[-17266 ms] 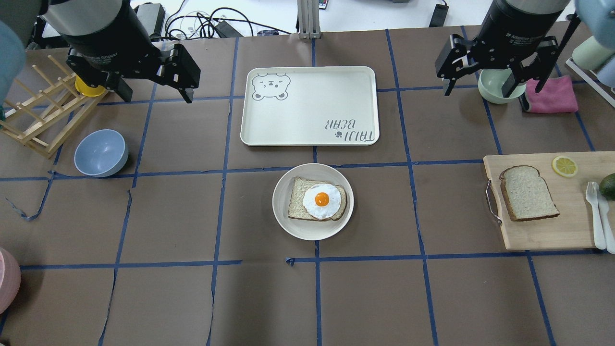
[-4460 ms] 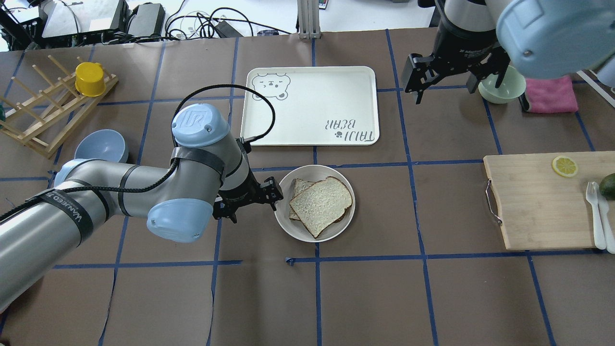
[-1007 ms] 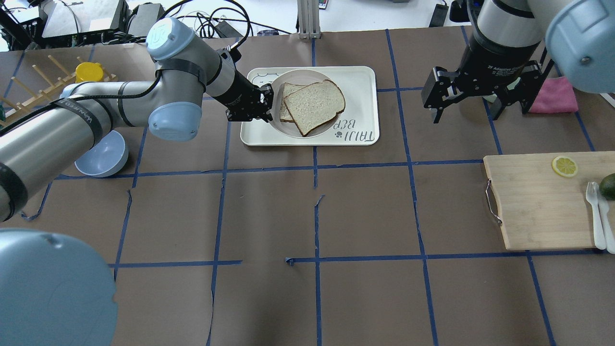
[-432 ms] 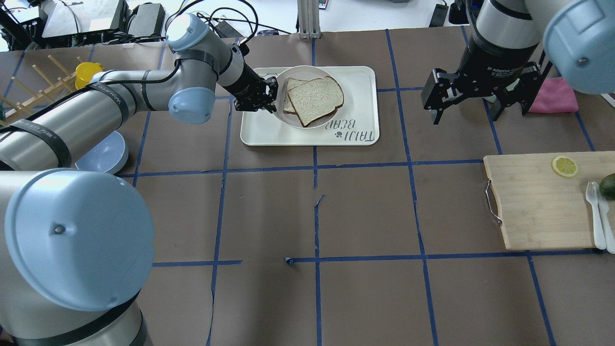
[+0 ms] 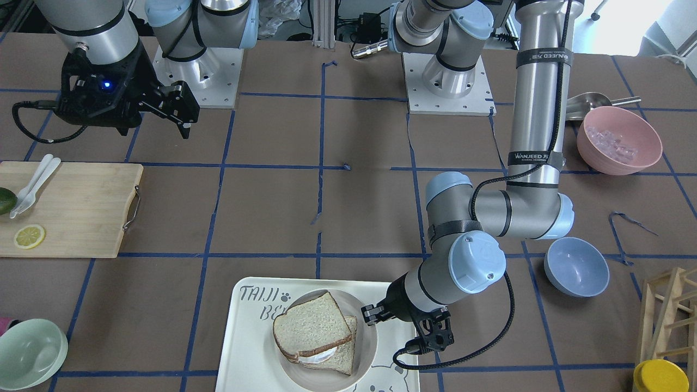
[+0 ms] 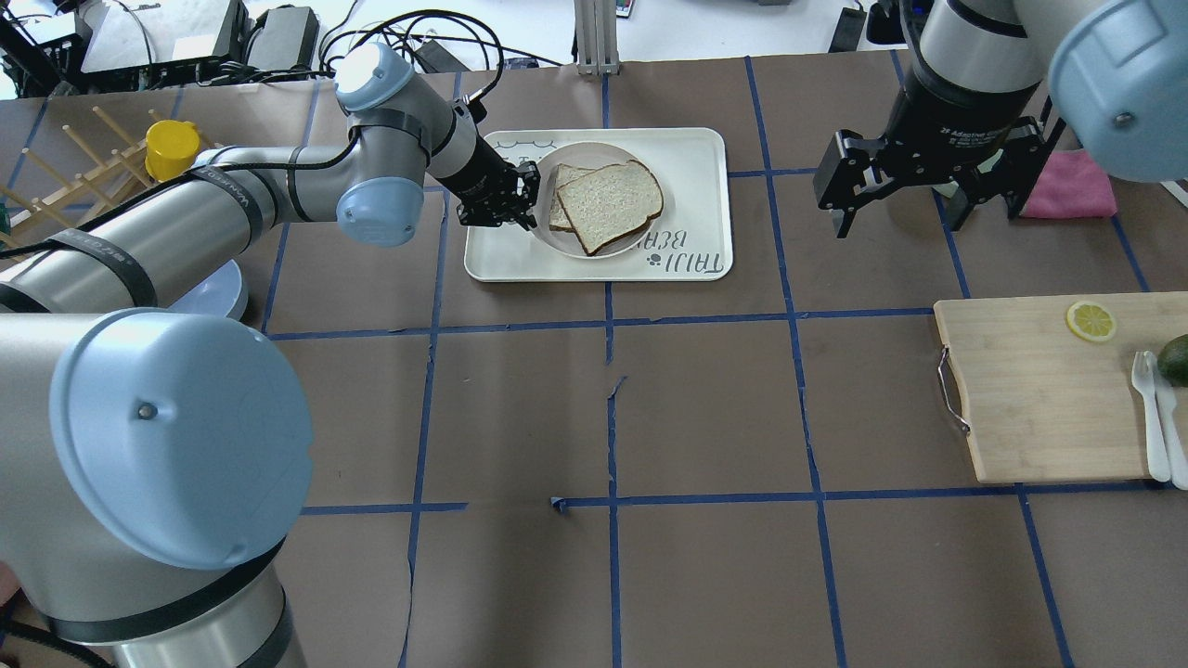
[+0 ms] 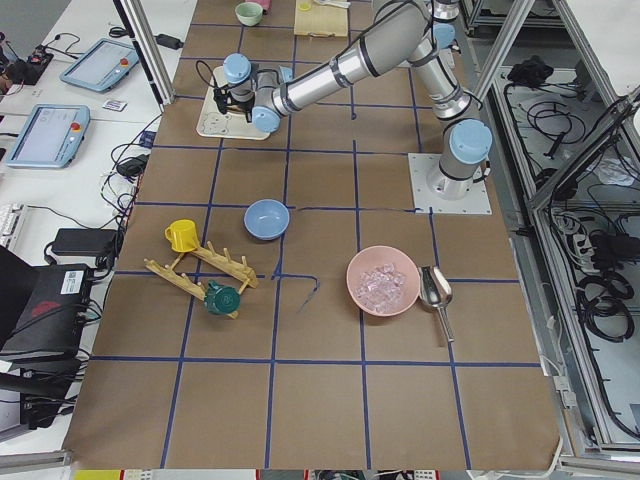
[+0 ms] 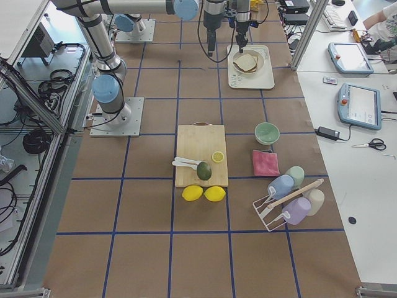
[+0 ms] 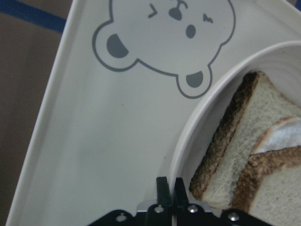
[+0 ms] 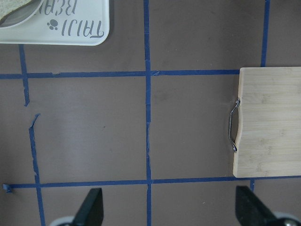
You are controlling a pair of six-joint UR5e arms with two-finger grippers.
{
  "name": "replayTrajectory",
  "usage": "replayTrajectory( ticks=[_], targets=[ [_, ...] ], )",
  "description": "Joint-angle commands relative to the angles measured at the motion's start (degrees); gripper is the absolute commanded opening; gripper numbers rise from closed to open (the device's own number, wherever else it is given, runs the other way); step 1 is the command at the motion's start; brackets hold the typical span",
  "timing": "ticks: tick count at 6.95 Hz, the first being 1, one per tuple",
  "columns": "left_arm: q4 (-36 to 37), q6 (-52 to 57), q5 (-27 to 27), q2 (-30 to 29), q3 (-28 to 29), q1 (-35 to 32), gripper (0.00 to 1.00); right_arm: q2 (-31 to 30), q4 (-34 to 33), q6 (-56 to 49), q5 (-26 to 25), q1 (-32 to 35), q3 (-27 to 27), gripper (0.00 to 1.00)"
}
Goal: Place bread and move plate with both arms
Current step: 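Open the left gripper and release the plate on the tray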
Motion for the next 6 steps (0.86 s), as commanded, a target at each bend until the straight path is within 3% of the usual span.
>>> replayTrajectory(
  ticks=[1, 3, 6],
  targets=[
    [0.08, 0.10, 0.09, 0.83, -0.13, 0.02, 1.00, 0.04, -0.07, 0.02, 0.00, 0.00, 0.01, 1.00],
    [-3.07, -0.08, 0.18, 4.77, -0.40, -0.32, 1.00, 0.13, -0.15, -0.24, 0.26, -0.09, 0.01, 1.00],
    [-21.66, -0.08, 0.36, 18.89, -1.71, -1.38, 1.00, -0.39, -0.59, -0.16, 0.87, 0.00, -0.26, 1.00]
  ],
)
